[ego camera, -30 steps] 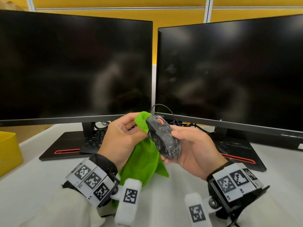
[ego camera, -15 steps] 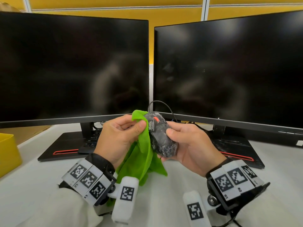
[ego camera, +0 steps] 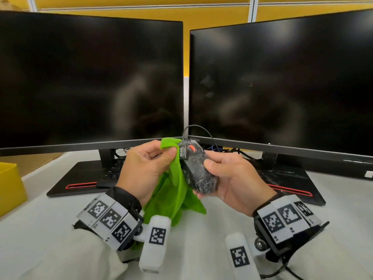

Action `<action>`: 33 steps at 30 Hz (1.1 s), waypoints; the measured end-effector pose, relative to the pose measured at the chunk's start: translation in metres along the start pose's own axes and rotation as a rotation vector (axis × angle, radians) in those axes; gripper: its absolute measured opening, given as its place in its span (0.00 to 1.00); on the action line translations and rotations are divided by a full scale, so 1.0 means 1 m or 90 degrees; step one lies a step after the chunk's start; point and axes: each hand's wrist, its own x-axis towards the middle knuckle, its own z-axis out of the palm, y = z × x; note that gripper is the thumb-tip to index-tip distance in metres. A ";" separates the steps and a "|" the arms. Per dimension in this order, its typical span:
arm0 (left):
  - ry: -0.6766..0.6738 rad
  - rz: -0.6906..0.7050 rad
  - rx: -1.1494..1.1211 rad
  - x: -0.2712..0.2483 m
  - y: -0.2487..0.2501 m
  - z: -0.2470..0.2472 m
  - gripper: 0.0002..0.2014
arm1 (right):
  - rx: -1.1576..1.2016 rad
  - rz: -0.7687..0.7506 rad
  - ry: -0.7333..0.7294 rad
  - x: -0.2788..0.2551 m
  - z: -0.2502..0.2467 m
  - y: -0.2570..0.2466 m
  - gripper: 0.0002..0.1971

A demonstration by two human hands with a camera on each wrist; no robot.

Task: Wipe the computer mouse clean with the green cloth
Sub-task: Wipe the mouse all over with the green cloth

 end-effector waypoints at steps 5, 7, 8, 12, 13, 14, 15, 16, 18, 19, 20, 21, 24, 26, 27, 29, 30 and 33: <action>-0.046 0.008 0.019 -0.003 0.002 0.002 0.20 | 0.025 0.008 0.001 0.000 -0.003 -0.002 0.24; -0.043 0.004 0.015 -0.003 0.004 0.004 0.24 | 0.022 0.007 0.001 0.000 -0.003 -0.002 0.24; -0.033 0.003 0.014 -0.003 0.004 0.004 0.23 | 0.019 0.007 0.003 0.000 -0.003 -0.001 0.24; 0.004 -0.004 -0.005 -0.002 0.002 0.003 0.09 | 0.011 0.007 0.002 0.001 -0.001 0.001 0.25; 0.004 -0.007 -0.002 -0.002 0.002 0.003 0.09 | 0.014 0.007 0.003 0.002 0.000 0.001 0.25; 0.001 -0.006 0.007 -0.002 0.001 0.002 0.09 | 0.019 0.008 0.004 0.002 -0.001 0.001 0.26; -0.004 -0.003 0.015 -0.001 0.001 0.002 0.09 | 0.025 0.007 0.003 0.002 -0.001 0.001 0.26; -0.011 0.003 0.021 -0.001 0.001 0.002 0.10 | 0.029 0.006 0.001 0.002 -0.002 0.001 0.26; -0.029 0.009 0.019 -0.002 0.002 0.003 0.17 | 0.029 0.004 -0.001 0.001 -0.003 0.000 0.26; -0.031 0.010 0.017 -0.003 0.002 0.003 0.21 | 0.026 0.003 -0.002 0.001 -0.003 0.000 0.26; -0.028 0.010 0.019 -0.003 0.002 0.004 0.21 | 0.024 0.003 -0.004 0.000 -0.003 0.000 0.26; -0.021 0.006 0.016 -0.003 0.003 0.004 0.19 | 0.023 0.004 -0.005 0.000 -0.003 -0.001 0.25; 0.010 -0.011 -0.004 -0.003 0.005 0.006 0.08 | 0.018 0.006 -0.012 0.000 -0.002 0.000 0.25; 0.017 -0.019 -0.005 -0.003 0.005 0.006 0.07 | 0.020 0.011 -0.010 0.001 -0.002 0.001 0.25; 0.018 -0.022 -0.007 -0.003 0.005 0.007 0.07 | 0.024 0.014 -0.008 0.001 -0.002 0.002 0.25; 0.011 -0.018 -0.003 -0.003 0.004 0.006 0.11 | 0.037 0.017 -0.008 0.001 -0.003 0.002 0.25; 0.001 -0.014 0.000 -0.003 0.002 0.006 0.13 | 0.046 0.018 -0.008 0.001 -0.004 0.001 0.25; -0.051 -0.005 0.008 -0.004 0.000 0.006 0.27 | 0.067 0.018 0.000 0.001 -0.006 -0.001 0.25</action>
